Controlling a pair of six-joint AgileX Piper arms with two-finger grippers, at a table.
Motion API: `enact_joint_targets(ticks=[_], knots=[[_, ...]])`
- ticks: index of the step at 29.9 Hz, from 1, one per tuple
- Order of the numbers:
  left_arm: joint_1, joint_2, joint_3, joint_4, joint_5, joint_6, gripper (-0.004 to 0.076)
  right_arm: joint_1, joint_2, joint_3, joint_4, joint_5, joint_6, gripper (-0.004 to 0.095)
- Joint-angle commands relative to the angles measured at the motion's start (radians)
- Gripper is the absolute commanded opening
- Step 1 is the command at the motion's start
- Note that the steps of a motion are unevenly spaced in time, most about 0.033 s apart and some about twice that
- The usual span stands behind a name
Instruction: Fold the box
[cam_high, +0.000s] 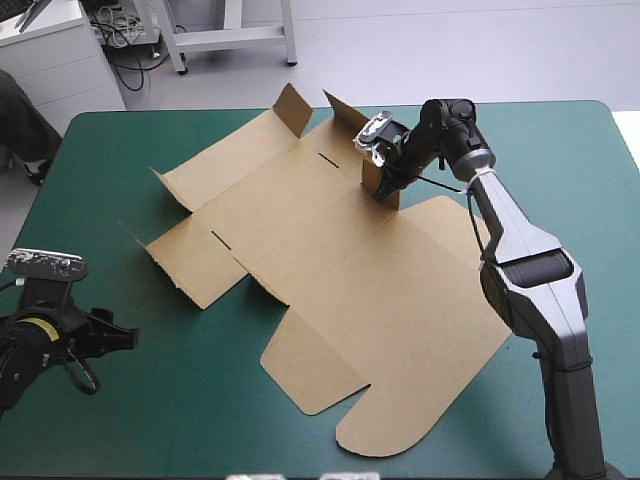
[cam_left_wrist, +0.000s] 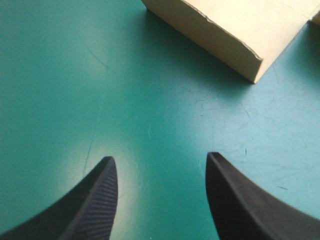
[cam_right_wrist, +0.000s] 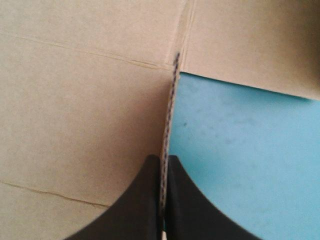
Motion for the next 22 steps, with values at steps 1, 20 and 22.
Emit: enact_joint_targets(ticks=[1, 20, 22], knots=[[0.002, -0.002, -0.031, 0.025, -0.021, -0.003, 0.038, -0.003, -0.07, -0.034, 0.094, 0.005, -0.205, -0.0023], [0.002, -0.002, -0.127, 0.112, 0.045, -0.003, 0.038, 0.041, -0.137, -0.015, 0.153, 0.009, -0.423, -0.0024], [0.002, -0.002, -0.137, 0.11, 0.05, -0.003, 0.038, 0.08, -0.158, 0.02, 0.093, 0.009, -0.489, -0.0024]])
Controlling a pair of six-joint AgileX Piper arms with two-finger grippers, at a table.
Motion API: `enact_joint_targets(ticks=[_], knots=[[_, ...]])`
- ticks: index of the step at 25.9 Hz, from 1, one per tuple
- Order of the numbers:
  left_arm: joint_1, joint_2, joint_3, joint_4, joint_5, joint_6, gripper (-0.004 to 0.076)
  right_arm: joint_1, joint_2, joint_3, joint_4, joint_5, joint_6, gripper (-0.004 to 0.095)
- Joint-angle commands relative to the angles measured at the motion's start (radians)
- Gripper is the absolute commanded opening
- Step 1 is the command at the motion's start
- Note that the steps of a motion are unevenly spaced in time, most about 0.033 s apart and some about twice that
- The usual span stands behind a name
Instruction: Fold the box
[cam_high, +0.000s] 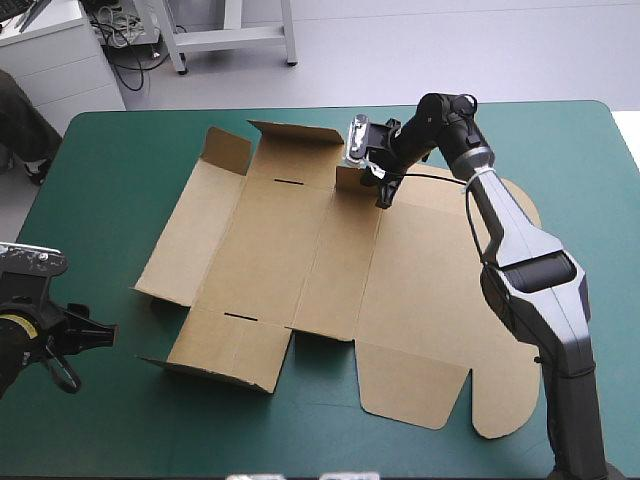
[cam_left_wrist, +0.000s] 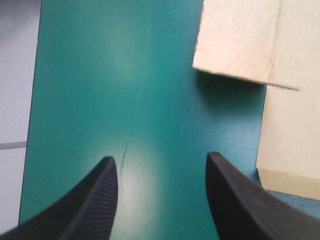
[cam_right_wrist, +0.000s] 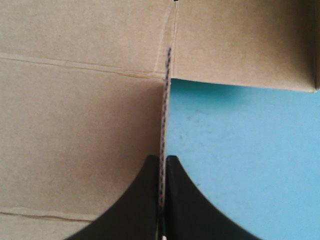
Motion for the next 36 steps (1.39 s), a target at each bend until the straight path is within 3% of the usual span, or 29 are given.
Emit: enact_joint_targets(ticks=[1, 6, 16, 21, 24, 26, 27, 29, 31, 36], knots=[[0.002, -0.002, -0.044, 0.022, -0.035, -0.004, 0.038, 0.062, -0.115, 0.018, -0.026, 0.014, -0.08, -0.0024], [0.002, -0.002, -0.046, 0.047, -0.035, -0.004, 0.038, 0.103, -0.124, 0.053, -0.023, 0.014, -0.072, -0.0024], [0.002, -0.002, -0.046, 0.063, -0.015, -0.001, 0.038, 0.084, -0.125, 0.057, -0.06, 0.012, -0.055, -0.0023], [0.002, -0.002, -0.046, 0.045, -0.013, -0.001, 0.038, 0.076, -0.125, 0.057, -0.049, 0.012, 0.034, -0.0006], [0.002, -0.002, -0.046, 0.03, -0.011, -0.001, 0.038, 0.076, -0.125, 0.057, -0.049, 0.012, 0.089, 0.009], [0.002, -0.002, -0.046, 0.026, -0.011, -0.001, 0.038, 0.076, -0.125, 0.057, -0.049, 0.012, 0.115, 0.0227], [0.002, -0.002, -0.046, 0.026, -0.011, -0.001, 0.038, 0.076, -0.125, 0.057, -0.049, 0.01, 0.157, 0.0415], [0.002, -0.002, -0.046, 0.016, -0.011, -0.001, 0.038, 0.075, -0.126, 0.039, -0.065, 0.01, 0.248, 0.0643], [0.002, -0.002, -0.046, 0.011, -0.004, -0.001, 0.038, 0.075, -0.144, -0.002, -0.116, 0.01, 0.409, 0.0726], [0.002, -0.002, -0.046, -0.056, 0.017, 0.006, 0.038, 0.043, -0.291, -0.028, -0.188, 0.012, 0.634, 0.0724]])
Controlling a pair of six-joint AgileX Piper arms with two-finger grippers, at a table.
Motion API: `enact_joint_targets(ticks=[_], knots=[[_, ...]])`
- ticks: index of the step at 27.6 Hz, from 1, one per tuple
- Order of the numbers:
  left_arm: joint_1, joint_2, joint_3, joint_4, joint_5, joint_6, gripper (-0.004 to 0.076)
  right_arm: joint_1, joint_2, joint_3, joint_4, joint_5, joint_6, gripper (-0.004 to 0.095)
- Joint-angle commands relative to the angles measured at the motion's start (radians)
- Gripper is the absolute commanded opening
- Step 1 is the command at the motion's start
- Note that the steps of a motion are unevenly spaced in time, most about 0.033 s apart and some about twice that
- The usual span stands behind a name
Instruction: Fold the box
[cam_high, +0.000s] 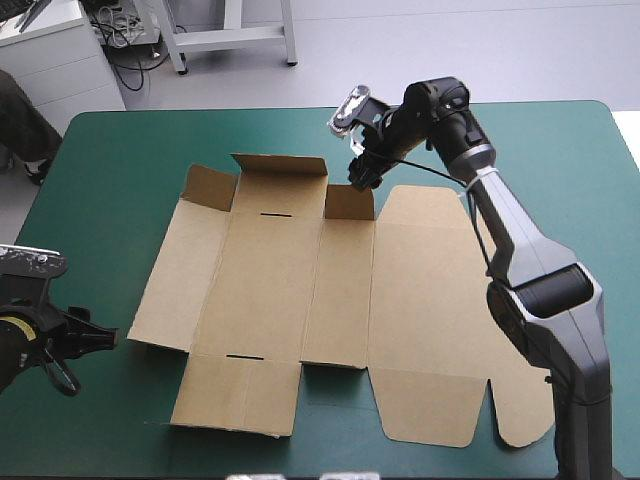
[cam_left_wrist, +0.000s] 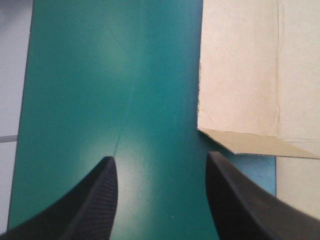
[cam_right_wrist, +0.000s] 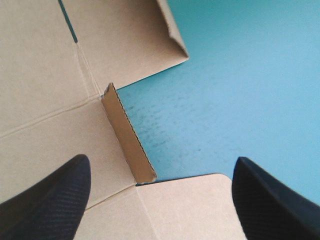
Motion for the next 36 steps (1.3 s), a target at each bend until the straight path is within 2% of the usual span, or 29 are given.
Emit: enact_joint_targets(ticks=[1, 4, 8, 13, 17, 24, 27, 32, 36], knots=[[0.002, 0.0, -0.031, -0.045, -0.019, 0.012, 0.038, -0.047, -0.168, -0.032, -0.003, 0.003, 0.134, 0.0724], [0.002, 0.0, -0.031, -0.043, -0.013, 0.015, 0.038, -0.12, -0.316, 0.059, 0.0, 0.003, 0.256, 0.0724], [0.002, 0.031, -0.031, -0.043, -0.062, 0.015, 0.038, -0.192, -0.537, 0.294, 0.001, 0.003, 0.364, 0.0721], [0.002, 0.112, -0.051, -0.054, -0.1, 0.013, 0.038, -0.203, -0.79, 0.575, -0.016, 0.003, 0.404, 0.0673], [0.002, 0.187, -0.111, -0.056, -0.11, 0.013, 0.038, -0.203, -0.977, 0.748, -0.084, -0.01, 0.472, 0.0671], [0.029, 0.332, -0.18, -0.154, -0.144, 0.026, 0.038, -0.203, -1.229, 0.954, -0.128, -0.048, 0.553, 0.0671], [0.139, 0.39, -0.18, -0.28, -0.153, 0.089, 0.038, -0.203, -1.284, 0.995, -0.126, -0.028, 0.553, 0.0671], [0.429, 0.466, -0.178, -0.63, -0.151, 0.3, 0.038, -0.203, -1.32, 1.031, -0.115, -0.013, 0.551, 0.0671], [0.606, 0.543, -0.172, -0.841, -0.067, 0.432, 0.038, -0.203, -1.32, 1.04, -0.057, -0.017, 0.517, 0.0671]])
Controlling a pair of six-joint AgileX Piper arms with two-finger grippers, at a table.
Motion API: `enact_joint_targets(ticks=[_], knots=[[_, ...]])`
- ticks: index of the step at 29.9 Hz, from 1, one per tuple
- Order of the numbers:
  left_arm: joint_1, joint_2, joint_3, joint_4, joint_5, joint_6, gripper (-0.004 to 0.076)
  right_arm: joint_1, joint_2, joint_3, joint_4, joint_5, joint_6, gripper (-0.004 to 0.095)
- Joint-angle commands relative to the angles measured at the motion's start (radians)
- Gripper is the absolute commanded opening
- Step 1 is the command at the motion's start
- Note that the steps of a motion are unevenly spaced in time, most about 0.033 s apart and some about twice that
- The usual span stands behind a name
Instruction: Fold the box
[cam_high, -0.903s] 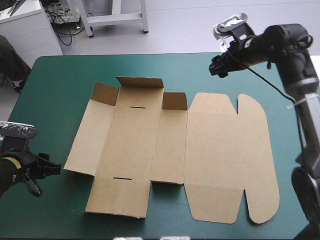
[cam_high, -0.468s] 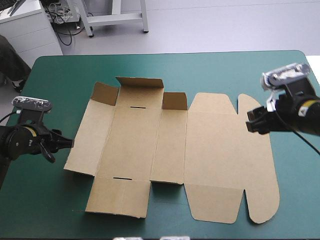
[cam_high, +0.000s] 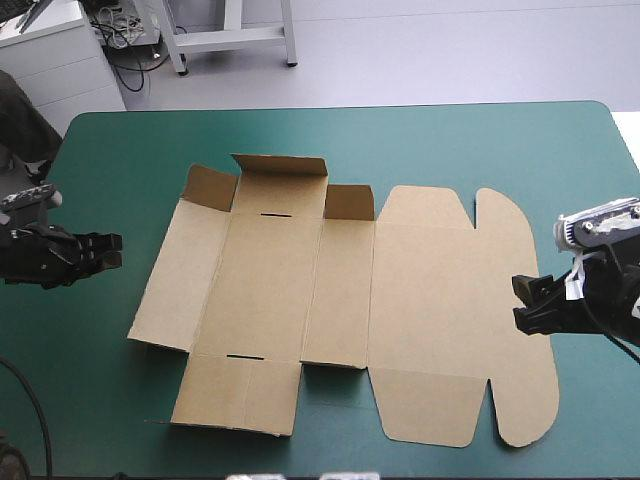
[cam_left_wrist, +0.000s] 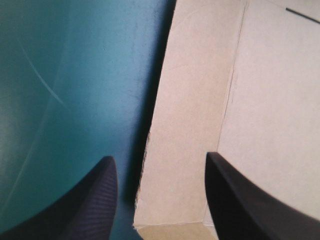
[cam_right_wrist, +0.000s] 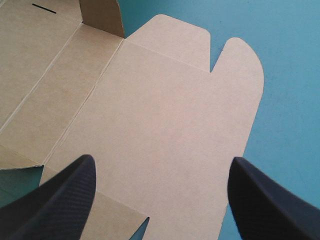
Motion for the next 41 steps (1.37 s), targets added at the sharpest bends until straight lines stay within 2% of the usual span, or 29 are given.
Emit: enact_joint_targets(ticks=[1, 3, 10, 14, 19, 27, 41], knots=[[0.1, 0.033, -0.021, -0.197, 0.039, 0.12, 0.038, -0.004, -0.004, -0.018, 0.048, -0.027, -0.039, 0.0671], [0.105, 0.057, -0.011, -0.191, 0.045, 0.18, 0.038, -0.004, -0.004, -0.018, 0.05, -0.04, -0.043, 0.067], [0.105, 0.195, -0.011, -0.217, 0.113, 0.237, 0.0381, -0.004, -0.002, -0.018, 0.046, -0.057, -0.059, 0.0671], [0.105, 0.269, -0.011, -0.219, 0.139, 0.246, 0.043, -0.004, -0.002, -0.018, 0.044, -0.07, -0.072, 0.0671], [0.105, 0.336, -0.011, -0.236, 0.145, 0.255, 0.0438, -0.004, -0.002, -0.018, 0.044, -0.07, -0.076, 0.0671], [0.09, 0.392, -0.011, -0.281, 0.147, 0.276, 0.0438, -0.004, -0.002, -0.018, 0.043, -0.076, -0.076, 0.0671], [-0.066, 0.425, 0.008, -0.265, 0.147, 0.264, 0.0436, -0.004, -0.002, -0.018, 0.042, -0.078, -0.076, 0.0669]])
